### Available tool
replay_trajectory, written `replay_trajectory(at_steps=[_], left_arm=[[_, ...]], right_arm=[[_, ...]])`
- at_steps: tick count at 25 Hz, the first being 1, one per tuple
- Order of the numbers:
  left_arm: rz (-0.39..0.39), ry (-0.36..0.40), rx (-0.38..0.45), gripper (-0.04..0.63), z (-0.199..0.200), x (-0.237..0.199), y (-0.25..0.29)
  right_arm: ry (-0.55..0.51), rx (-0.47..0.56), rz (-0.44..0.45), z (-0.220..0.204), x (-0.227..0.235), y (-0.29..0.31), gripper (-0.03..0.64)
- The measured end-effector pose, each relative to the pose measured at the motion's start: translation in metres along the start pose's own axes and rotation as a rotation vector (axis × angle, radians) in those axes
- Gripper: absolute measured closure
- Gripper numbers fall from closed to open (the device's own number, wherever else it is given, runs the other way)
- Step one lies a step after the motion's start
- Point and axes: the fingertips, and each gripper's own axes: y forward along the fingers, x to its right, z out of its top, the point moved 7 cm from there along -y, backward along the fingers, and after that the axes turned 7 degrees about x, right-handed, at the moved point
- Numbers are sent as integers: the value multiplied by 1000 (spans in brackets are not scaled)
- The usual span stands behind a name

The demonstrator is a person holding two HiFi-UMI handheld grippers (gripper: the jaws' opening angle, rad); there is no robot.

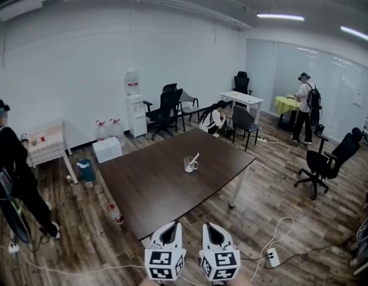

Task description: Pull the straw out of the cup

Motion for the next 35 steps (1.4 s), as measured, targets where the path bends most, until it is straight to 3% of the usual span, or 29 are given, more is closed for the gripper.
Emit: replay_trajectory(at_steps=[16, 35], left_arm=[[13, 40, 1, 594, -12, -32, 68], [52, 49, -22, 594, -29, -77, 334]], right_arm=[[27, 20, 17, -18, 29, 78, 603], [32, 5, 49, -35, 181, 313, 603]])
